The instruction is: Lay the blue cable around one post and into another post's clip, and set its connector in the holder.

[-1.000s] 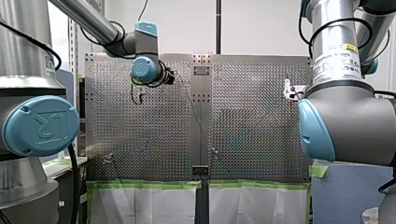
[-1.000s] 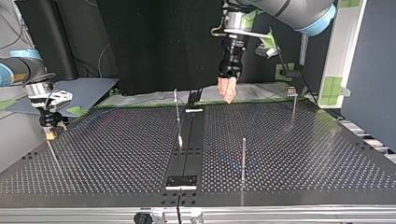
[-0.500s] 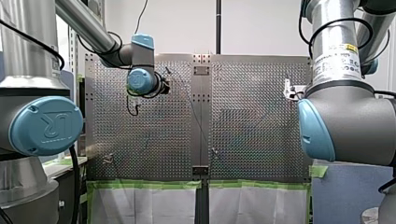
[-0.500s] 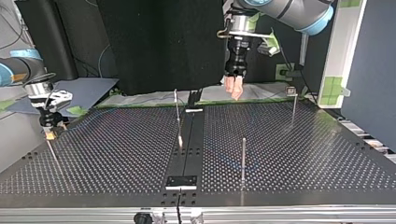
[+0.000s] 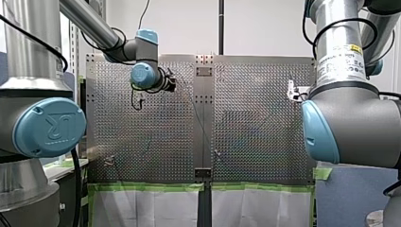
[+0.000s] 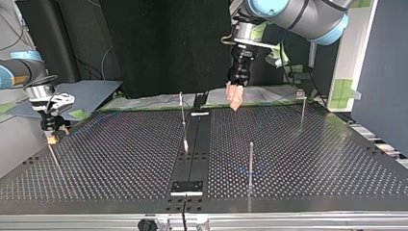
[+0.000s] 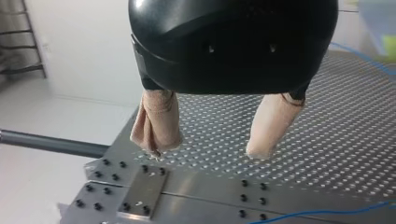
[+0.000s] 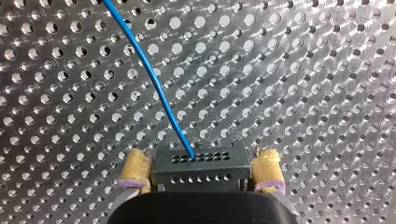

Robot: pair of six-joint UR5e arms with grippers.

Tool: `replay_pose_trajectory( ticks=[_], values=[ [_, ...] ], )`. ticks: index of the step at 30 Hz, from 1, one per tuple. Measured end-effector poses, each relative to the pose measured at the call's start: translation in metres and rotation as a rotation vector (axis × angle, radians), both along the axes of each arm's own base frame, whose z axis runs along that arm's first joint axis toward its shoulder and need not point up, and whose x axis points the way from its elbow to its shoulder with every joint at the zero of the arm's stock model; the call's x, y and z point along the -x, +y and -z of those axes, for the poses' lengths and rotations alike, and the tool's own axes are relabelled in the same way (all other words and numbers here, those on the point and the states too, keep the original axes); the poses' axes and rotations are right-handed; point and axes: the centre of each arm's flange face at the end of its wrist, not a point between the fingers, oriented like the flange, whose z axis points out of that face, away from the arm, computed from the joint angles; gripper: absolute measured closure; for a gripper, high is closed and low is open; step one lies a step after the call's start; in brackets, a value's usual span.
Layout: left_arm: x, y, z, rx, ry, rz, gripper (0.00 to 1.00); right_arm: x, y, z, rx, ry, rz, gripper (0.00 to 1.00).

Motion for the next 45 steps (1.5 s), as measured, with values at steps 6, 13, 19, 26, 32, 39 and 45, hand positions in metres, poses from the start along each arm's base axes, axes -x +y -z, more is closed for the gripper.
replay_pose_trajectory(
  ticks=[6,13,19,26,32,39,45],
  values=[
    [0.001,0.004,0.004,-0.038,0.033,-0.009,0.0,0.0,0.0,0.0,0.0,0.0,0.0,0.0],
    [0.001,0.006,0.009,-0.05,0.052,-0.019,0.0,0.0,0.0,0.0,0.0,0.0,0.0,0.0],
    [0.001,0.007,0.01,-0.055,0.056,-0.029,0.0,0.0,0.0,0.0,0.0,0.0,0.0,0.0],
    [0.001,0.008,0.01,-0.058,0.057,-0.035,0.0,0.0,0.0,0.0,0.0,0.0,0.0,0.0],
    [0.002,0.01,0.011,-0.071,0.067,-0.051,0.0,0.0,0.0,0.0,0.0,0.0,0.0,0.0],
    [-0.002,0.01,0.004,-0.07,0.053,-0.058,0.0,0.0,0.0,0.0,0.0,0.0,0.0,0.0],
    [-0.002,0.01,0.003,-0.072,0.062,-0.059,0.0,0.0,0.0,0.0,0.0,0.0,0.0,0.0]
  ],
)
